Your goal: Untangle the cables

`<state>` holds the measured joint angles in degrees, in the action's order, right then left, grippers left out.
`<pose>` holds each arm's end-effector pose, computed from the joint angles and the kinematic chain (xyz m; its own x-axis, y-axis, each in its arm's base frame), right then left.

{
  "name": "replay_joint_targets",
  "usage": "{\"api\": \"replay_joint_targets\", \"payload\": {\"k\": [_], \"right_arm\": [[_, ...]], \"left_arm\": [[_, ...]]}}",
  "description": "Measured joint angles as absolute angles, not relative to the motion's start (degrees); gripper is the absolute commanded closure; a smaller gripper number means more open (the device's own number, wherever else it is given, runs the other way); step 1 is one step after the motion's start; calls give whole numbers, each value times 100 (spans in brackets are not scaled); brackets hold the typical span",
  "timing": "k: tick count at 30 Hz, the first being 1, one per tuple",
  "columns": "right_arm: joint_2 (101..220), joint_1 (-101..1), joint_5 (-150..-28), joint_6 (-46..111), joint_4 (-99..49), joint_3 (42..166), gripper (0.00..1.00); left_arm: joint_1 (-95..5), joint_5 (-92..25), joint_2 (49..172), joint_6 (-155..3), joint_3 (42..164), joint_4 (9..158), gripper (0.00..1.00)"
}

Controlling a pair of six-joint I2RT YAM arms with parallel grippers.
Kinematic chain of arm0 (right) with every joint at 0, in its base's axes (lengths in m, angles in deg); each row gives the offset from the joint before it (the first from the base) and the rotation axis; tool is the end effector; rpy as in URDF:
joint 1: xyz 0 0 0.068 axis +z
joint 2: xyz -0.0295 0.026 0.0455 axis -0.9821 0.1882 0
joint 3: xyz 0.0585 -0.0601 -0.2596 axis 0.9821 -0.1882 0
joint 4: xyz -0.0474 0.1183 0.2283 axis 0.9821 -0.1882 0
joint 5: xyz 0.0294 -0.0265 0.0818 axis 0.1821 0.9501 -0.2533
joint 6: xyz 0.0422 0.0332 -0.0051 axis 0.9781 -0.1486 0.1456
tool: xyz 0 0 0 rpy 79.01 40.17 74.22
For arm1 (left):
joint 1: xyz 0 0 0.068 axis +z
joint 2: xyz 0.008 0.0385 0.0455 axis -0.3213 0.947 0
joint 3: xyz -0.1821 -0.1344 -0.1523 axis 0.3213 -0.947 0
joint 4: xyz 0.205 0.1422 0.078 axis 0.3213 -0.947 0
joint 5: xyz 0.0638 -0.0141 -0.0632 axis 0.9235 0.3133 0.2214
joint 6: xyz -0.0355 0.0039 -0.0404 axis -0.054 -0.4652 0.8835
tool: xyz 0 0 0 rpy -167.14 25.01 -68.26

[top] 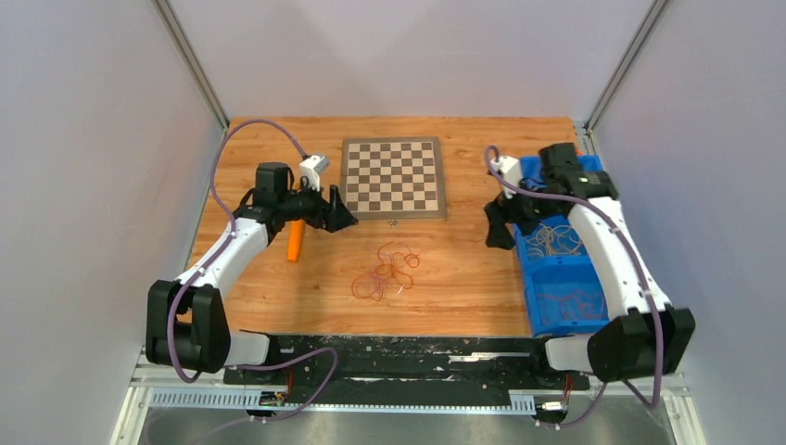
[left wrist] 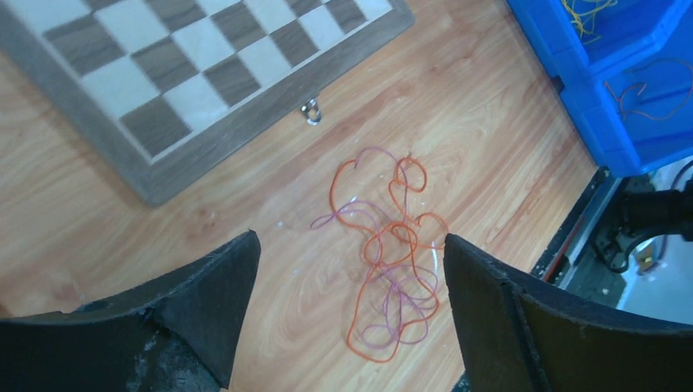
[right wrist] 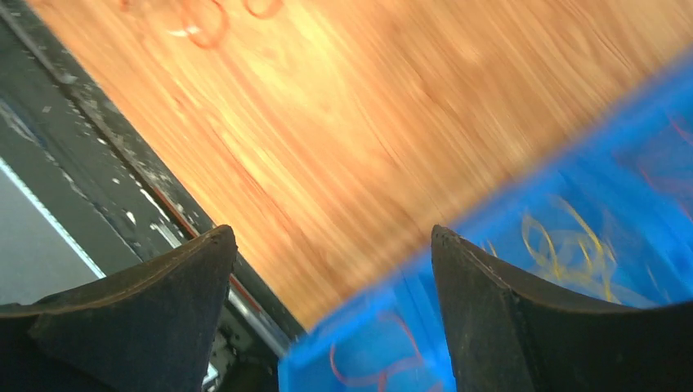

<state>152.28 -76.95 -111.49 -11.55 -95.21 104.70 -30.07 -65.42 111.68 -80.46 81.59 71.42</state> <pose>0.2219 0.0265 0.3437 -0.5961 -0.5486 -0.5863 -0.7399 0.6589 0.1357 0.2765 -0.0788 0.2581 -0.6495 0.0378 -0.7594 0.5914 0.6528 -0.4734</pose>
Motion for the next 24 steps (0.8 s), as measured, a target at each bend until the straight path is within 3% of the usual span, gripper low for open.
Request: {"api": "replay_joint_targets", "payload": {"k": [8,14,24], "right_arm": [[16966,-5750,-11713,-220,-7576,10260,30],[18437,-4893,-11993,342,-6749,10734,33],[19055,-4421,-12129,919,-6155,10759,38]], "left_arm": [[-2439,-7117,11197,-8269,8161,5676,36],[-2441,-7626,11647,-8457,7909,5223,39],[-2719,-8175,12324,-8033,7555,5901,46]]}}
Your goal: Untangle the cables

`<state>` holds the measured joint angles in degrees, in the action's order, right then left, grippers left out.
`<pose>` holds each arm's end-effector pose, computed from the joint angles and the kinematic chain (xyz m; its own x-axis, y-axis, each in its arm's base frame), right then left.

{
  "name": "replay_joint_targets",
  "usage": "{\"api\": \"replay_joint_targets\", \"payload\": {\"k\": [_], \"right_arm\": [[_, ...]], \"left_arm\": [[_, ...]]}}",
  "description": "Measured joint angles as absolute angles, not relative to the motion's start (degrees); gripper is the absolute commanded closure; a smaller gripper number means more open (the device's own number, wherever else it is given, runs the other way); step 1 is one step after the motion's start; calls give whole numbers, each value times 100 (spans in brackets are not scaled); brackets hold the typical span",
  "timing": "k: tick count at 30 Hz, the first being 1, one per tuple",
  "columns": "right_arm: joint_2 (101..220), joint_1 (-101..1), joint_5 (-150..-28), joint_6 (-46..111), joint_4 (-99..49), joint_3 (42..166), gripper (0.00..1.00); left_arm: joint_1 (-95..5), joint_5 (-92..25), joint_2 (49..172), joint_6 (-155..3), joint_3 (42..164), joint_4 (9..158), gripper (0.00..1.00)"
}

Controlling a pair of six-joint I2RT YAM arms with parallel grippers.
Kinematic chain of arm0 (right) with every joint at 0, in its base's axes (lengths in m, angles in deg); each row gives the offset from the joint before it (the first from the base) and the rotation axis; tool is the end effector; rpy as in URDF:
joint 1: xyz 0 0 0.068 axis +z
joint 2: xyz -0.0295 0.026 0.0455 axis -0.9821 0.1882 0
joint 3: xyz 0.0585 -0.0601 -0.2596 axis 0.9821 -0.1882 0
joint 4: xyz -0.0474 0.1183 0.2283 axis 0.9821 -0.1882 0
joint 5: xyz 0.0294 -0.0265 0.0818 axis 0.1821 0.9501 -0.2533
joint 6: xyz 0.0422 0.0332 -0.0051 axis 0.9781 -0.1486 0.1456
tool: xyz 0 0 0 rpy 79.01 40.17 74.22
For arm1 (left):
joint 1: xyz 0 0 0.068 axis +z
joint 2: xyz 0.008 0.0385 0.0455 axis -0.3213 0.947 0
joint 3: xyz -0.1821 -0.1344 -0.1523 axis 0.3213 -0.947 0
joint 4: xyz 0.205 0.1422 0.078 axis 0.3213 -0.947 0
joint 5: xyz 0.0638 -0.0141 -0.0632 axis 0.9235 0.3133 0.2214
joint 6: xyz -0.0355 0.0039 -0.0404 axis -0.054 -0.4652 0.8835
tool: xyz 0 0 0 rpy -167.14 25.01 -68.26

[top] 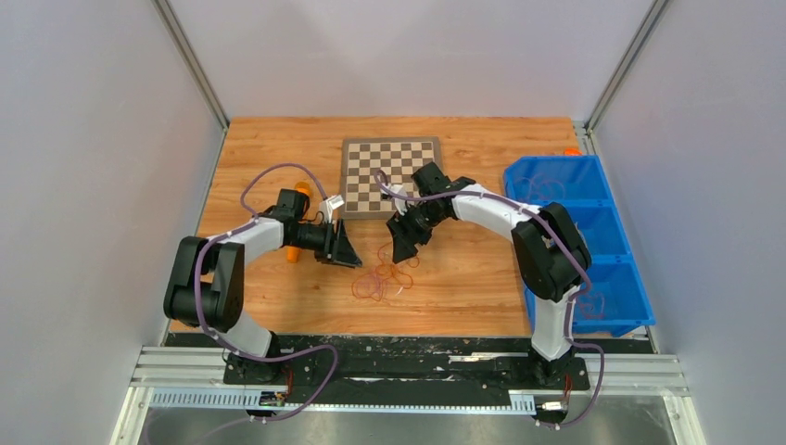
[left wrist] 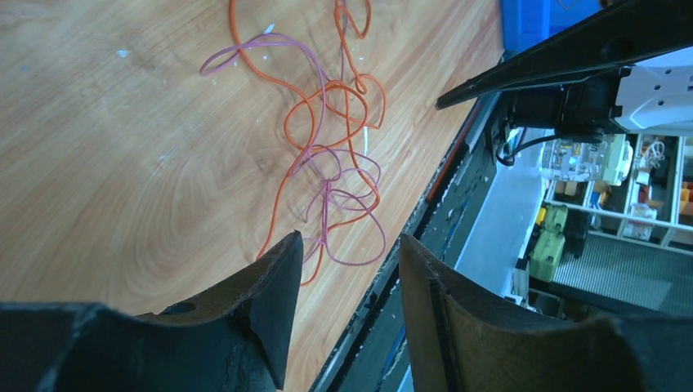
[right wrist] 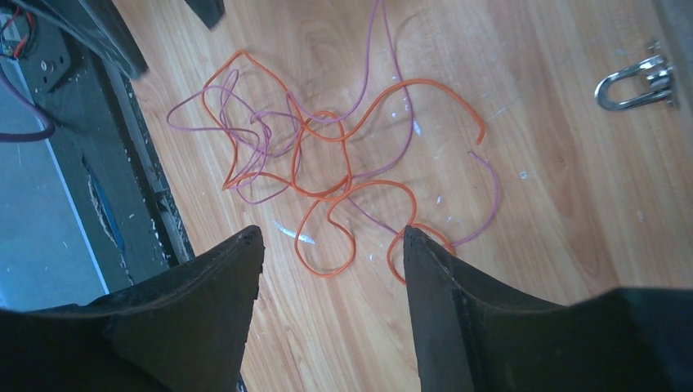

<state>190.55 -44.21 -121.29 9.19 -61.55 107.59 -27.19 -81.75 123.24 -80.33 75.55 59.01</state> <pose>0.3070 0.2424 0.1868 -0.5544 -0.6556 -0.5126 -0.8196 0.3232 0.4730 0.2608 -0.0687 0.1671 -0.9469 0.0734 -0.3131 0.3060 0.5052 -0.8069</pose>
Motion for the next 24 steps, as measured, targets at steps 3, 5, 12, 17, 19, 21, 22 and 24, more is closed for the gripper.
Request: {"api": "replay_joint_targets", "payload": {"k": [3,5,12,17,19,21,22,24], "right_arm": [[19057,-4436,-12124,1046,-5989,10759,42],[19066,-4445,-12122,1148,-5893,10759,43],[19044,-4447,-11993,1336,-5630,10586,44],[18775,-4563,-11912,1271,-5794,10262,44],[18605,-4659,-11910,1212,-5882,10175,44],[18389,-4760,-11903,1131,-5954,10085,43],[18292,-4795,-11899,1105,-5969,10044,43],[18118,-4876,-11892,1072,-6000,9956,43]], "left_arm": [[-2880,-8205,12637,-7893,7555,6176,51],[-2911,-8183,12718,-7674,7551,6485,52],[-3003,-8041,12727,-6652,7361,8106,42],[-3261,-7823,12886,-6190,7297,8825,44],[-3350,-7753,12980,-6103,7289,8972,44],[-3429,-7700,13081,-6046,7289,9072,43],[-3464,-7683,13151,-6026,7289,9118,43],[-3530,-7648,13319,-5976,7289,9201,44]]}}
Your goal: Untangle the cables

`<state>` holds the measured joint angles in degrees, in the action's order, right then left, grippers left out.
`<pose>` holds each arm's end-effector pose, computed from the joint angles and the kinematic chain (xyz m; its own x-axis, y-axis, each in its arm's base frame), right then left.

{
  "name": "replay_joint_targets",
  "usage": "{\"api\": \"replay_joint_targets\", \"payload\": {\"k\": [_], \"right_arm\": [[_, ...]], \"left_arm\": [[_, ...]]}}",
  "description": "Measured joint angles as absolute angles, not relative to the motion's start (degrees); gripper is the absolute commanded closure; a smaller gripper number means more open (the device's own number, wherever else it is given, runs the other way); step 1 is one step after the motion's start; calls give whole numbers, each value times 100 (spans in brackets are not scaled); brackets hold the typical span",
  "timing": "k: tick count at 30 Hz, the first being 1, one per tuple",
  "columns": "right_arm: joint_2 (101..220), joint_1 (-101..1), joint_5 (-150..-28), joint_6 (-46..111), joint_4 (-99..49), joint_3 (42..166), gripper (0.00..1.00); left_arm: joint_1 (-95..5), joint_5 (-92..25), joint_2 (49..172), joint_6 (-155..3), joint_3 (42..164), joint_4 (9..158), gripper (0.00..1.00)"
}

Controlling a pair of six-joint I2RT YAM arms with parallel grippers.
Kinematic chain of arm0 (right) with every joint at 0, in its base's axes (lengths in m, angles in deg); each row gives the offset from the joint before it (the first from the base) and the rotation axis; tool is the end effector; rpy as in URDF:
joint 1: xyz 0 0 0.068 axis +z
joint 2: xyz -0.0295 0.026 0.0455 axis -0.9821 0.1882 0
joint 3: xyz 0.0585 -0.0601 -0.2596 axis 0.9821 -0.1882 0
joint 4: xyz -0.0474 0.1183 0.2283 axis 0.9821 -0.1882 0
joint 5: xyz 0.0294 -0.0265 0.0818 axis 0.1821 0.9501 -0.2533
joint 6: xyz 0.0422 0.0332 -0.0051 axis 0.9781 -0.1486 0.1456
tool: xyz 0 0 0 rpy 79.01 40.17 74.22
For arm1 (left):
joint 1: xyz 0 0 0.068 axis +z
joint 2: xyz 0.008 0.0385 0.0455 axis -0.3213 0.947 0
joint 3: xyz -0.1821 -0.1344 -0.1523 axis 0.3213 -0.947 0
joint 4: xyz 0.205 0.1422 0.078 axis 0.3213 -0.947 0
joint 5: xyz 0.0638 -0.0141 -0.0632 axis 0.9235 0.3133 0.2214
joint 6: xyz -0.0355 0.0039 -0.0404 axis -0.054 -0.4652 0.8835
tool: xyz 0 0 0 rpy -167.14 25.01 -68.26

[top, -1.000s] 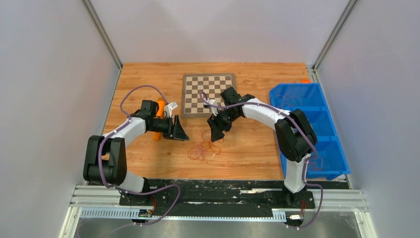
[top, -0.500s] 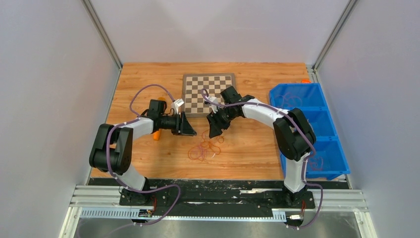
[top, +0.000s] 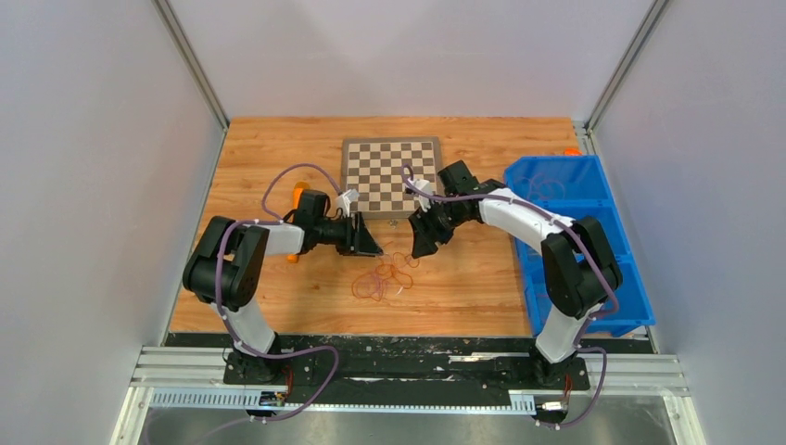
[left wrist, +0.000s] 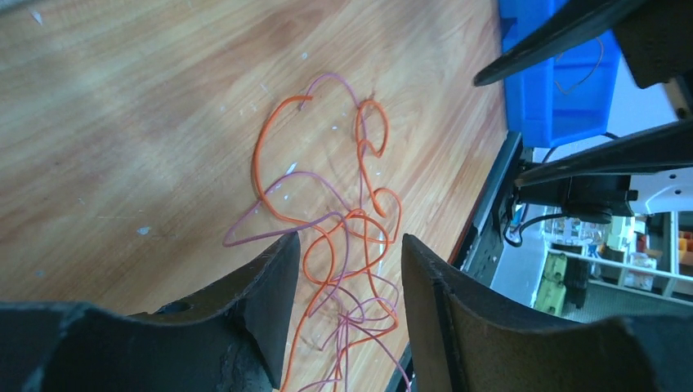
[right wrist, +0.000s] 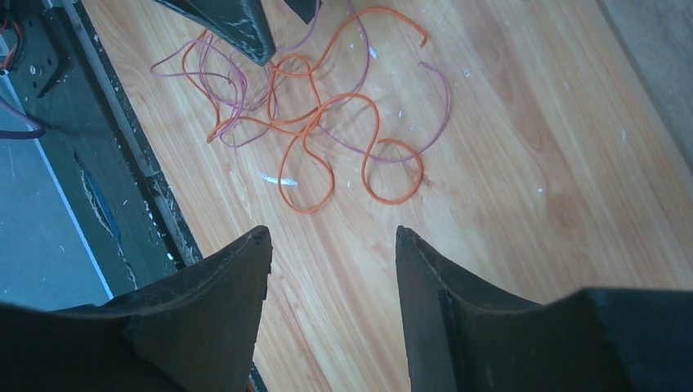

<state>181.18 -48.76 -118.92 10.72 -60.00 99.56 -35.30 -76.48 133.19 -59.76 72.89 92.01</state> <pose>0.2960 0.1988 0.2057 -0.6024 -0.5933 -0.5339 -0.7975 0.4191 0.4340 0.2897 -0.1151 0.1367 -0.9312 -0.0237 -0.3638 0.3075 0.4852 -0.8186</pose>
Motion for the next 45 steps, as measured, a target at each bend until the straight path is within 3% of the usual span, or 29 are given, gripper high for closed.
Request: {"api": "replay_joint_targets", "payload": {"k": [5,11,13,20,30,33,38,45], "right_arm": [[17903,-4902,-11892,1043,-6054,9653,42],[17707,-4926,-11892,919,-6144,9441,40],[17547,-4963,-11901,858,-6155,9399,37],[16824,-5083,-12264,947,-5689,9296,14],[16030,-4522,-12164,2392,-2409,8785,7],[16421,-4093,-11873,2549,-1705,8923,15],[17031,-3846,-11506,2600,-1099,8918,43],[17106,-3886,-11278,2619,-861,8372,70]], "left_arm": [[-3770,-7615,13610,-5906,7295,9293,56],[-3969,-7720,13566,-5935,7488,9278,93],[-3976,-7748,13439,-6000,7568,9173,100],[-3973,-7775,12392,-6212,8021,8476,100],[-3973,-7766,11223,-5410,8805,8404,100],[-3973,-7792,11223,-5135,8812,8401,100],[-3962,-7880,11188,-4855,9127,8334,100],[-3429,-8179,10862,-4826,10283,8364,100]]}}
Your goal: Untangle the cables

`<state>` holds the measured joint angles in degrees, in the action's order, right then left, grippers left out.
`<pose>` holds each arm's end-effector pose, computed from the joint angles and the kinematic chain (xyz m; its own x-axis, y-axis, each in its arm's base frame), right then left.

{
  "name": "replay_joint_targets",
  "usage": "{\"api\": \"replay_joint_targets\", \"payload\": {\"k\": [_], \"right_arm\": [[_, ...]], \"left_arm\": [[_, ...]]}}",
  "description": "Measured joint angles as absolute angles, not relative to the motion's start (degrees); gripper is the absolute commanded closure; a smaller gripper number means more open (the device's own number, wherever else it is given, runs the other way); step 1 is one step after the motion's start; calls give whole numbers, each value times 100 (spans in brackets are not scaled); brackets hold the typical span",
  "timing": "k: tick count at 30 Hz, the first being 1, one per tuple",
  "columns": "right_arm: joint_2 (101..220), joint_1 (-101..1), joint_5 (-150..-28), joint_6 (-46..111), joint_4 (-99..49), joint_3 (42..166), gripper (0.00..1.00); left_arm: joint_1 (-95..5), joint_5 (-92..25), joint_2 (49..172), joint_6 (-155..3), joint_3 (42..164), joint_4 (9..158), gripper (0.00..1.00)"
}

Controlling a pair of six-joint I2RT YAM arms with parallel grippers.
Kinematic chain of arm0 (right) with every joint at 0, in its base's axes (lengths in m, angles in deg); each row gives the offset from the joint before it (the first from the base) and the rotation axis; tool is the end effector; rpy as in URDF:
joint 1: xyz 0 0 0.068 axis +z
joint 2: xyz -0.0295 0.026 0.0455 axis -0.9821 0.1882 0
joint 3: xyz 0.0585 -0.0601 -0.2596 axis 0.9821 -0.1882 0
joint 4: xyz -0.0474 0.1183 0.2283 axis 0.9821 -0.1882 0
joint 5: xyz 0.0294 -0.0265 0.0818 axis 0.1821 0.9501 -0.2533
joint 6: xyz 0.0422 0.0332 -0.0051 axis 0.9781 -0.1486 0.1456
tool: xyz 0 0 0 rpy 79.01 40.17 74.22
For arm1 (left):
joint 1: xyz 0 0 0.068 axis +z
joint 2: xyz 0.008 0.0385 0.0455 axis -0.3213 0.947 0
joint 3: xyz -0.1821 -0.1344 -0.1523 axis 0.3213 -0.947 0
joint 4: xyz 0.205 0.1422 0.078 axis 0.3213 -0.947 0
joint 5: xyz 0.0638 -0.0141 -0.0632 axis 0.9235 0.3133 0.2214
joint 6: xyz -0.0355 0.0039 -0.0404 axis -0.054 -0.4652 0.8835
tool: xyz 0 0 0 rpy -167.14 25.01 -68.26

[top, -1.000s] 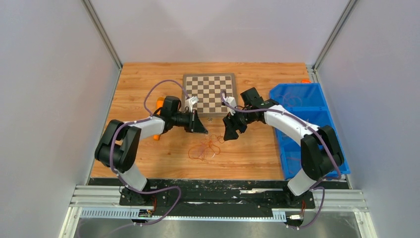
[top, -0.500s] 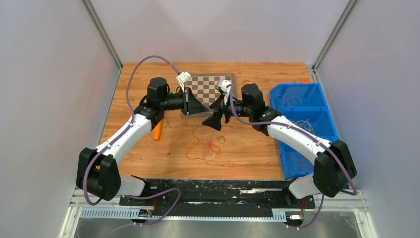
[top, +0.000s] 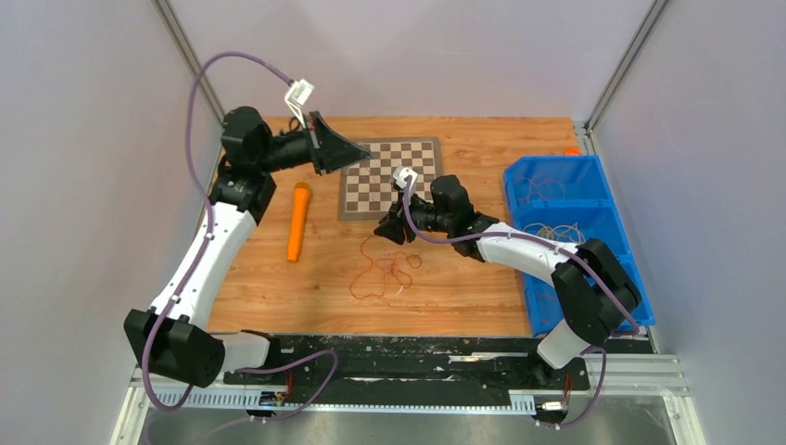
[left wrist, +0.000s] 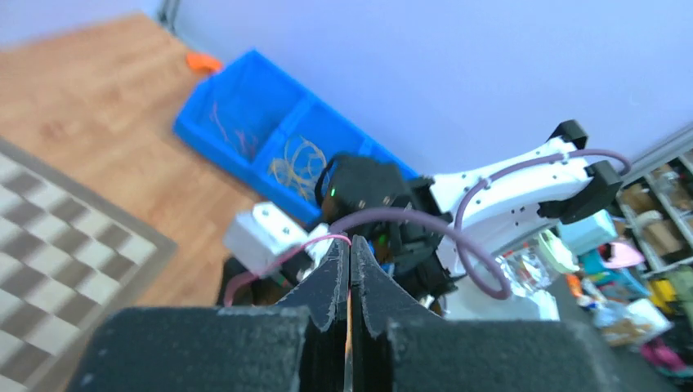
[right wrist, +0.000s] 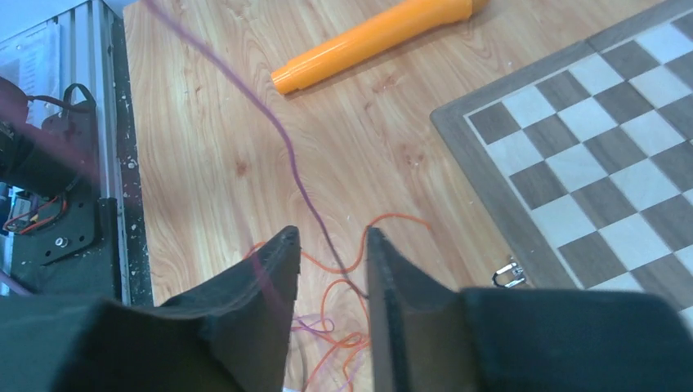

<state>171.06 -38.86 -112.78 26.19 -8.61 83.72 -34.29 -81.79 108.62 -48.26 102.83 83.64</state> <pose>0.2609 0.2455 0.2441 -0.2740 -0.2258 -0.9348 -0.9225 0.3364 0.1891 0.2661 -0.1048 0.4209 -0.5914 -0.1938 -0.7827 0.7469 0.2342 -0.6224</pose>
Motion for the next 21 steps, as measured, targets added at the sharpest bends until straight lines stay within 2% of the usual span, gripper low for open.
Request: {"api": "replay_joint_targets", "payload": {"k": [3,8,21], "right_arm": [[17127,-3884,-11287,2619,-857,8286,73],[17173,-3884,-11289,2501,-798,8101,72],[17492,-3884,-11241,2208,-820,7747,72]], "left_arm": [[-3127,-8415,10823,-4671,10775,8609,100],[-2824,-8754,11028,-4162,11697,9219,100],[-2734,-8920,11603,-3508,13920,9695,100]]}}
